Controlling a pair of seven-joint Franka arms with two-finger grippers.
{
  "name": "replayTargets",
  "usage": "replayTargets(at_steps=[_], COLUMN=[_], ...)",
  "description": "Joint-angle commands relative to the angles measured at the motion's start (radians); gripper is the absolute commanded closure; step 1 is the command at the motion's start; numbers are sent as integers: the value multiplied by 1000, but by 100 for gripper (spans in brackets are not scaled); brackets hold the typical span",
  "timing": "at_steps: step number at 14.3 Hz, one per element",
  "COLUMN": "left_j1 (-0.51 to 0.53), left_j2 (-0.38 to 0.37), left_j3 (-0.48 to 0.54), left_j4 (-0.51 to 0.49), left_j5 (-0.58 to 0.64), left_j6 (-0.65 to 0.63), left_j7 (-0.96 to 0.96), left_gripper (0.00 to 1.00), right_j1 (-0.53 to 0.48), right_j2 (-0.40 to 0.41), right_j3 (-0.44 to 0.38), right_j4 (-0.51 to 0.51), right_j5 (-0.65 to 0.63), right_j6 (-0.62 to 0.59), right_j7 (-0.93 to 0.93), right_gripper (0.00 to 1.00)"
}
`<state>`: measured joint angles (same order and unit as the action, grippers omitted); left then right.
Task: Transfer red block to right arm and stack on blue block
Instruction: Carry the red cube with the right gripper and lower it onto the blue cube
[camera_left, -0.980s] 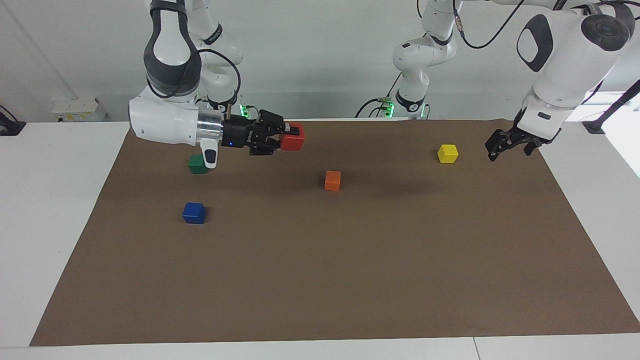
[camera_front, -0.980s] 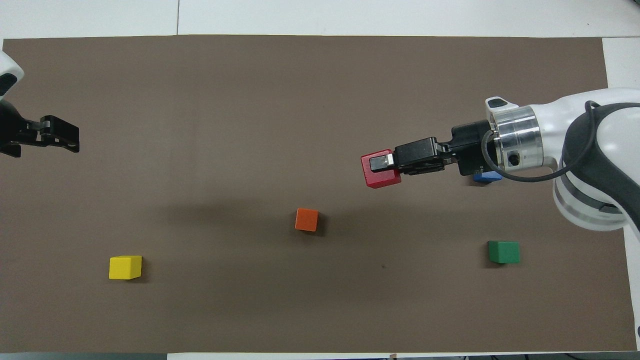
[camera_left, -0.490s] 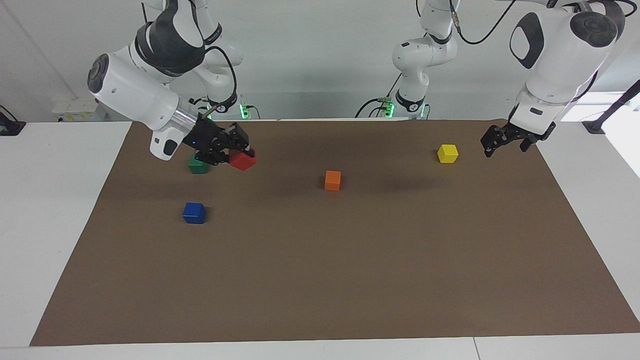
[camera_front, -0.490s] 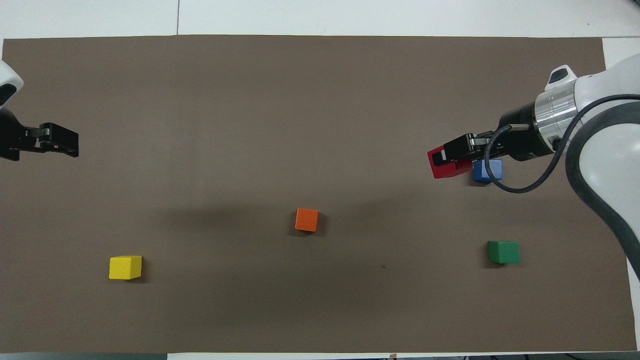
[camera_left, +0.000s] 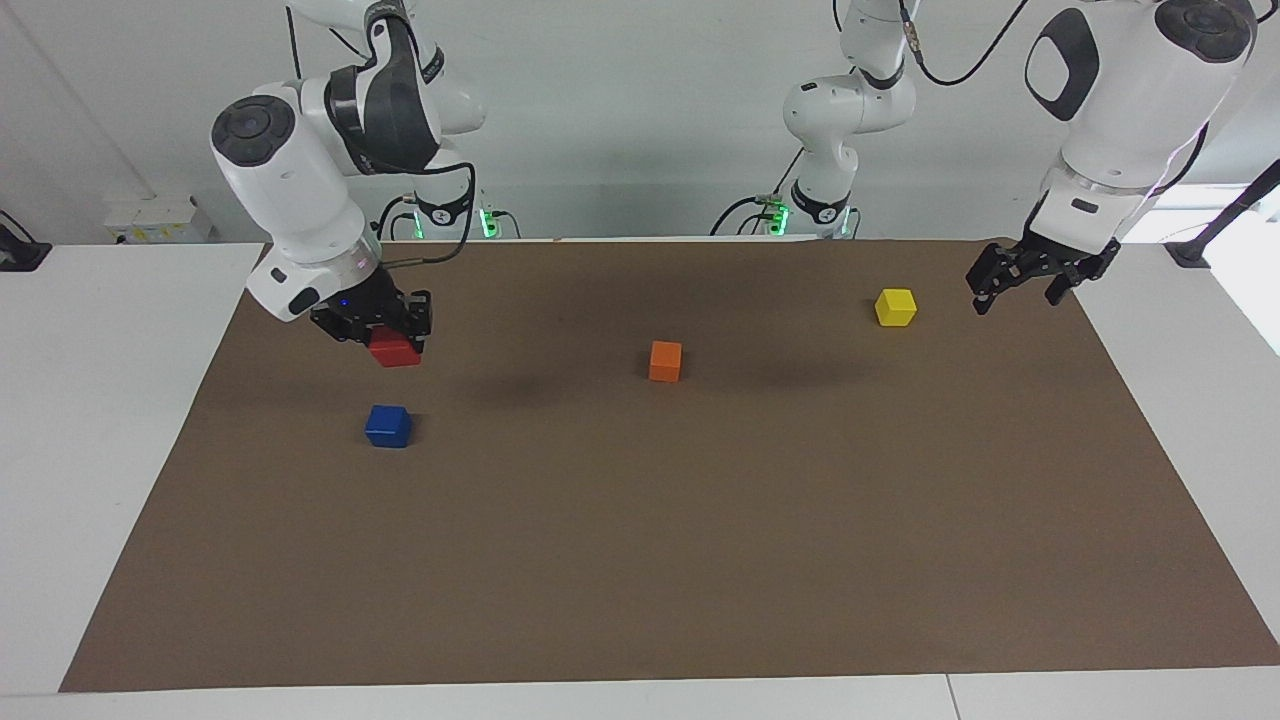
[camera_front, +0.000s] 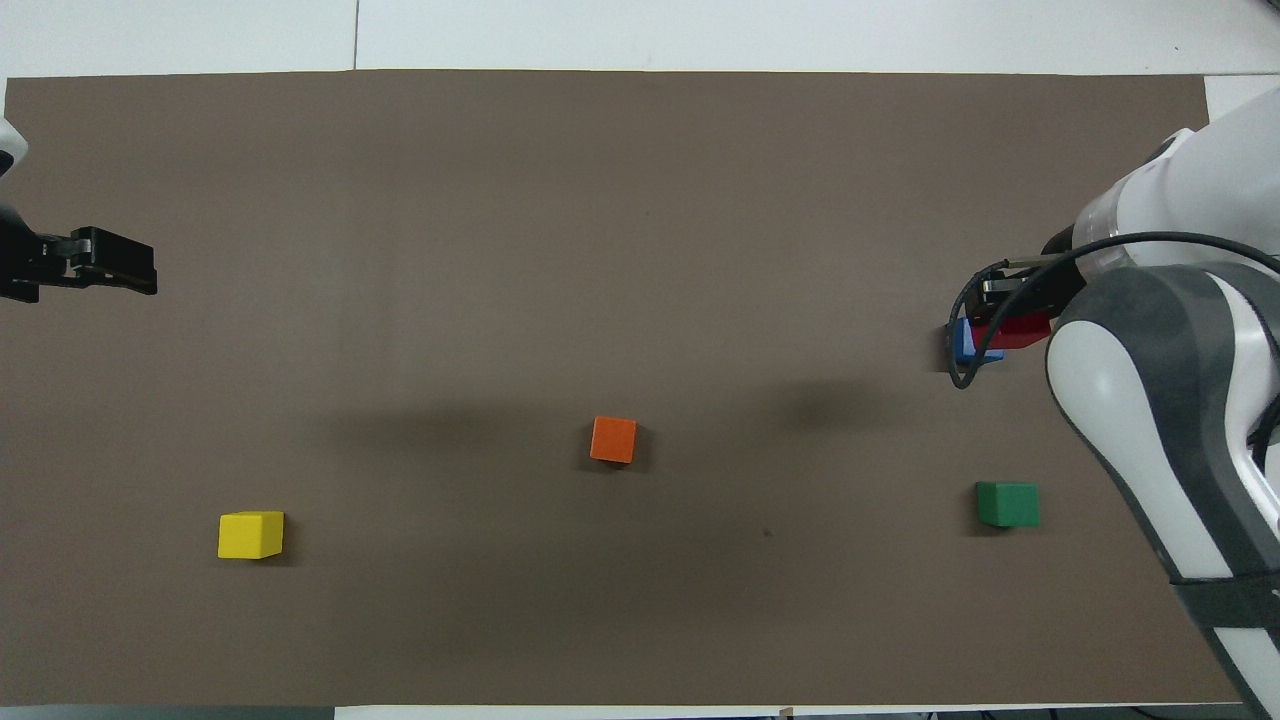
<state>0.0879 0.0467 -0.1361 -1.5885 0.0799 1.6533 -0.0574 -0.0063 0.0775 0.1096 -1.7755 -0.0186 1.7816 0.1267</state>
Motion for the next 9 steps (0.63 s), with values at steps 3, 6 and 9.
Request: replayTargets(at_steps=[3,6,9], left_j1=[-106,-106,-111], left_j2=[-19,-8,-5], left_j3=[88,95,93], left_j4=[-24,-2,16], left_j5=[-28,-71,-91], left_j6=[25,22,25], left_j7=[13,16,7], left_gripper=[0,0,0], right_j1=[-21,-37,-40], right_j2=[-7,-10,-4], right_j3=[5,5,5], right_j4=[-157,-269,-344], right_j5=[-112,-119,-121], right_j6=[220,388,536], right_j7=[117,108,74], right_gripper=[100,100,100])
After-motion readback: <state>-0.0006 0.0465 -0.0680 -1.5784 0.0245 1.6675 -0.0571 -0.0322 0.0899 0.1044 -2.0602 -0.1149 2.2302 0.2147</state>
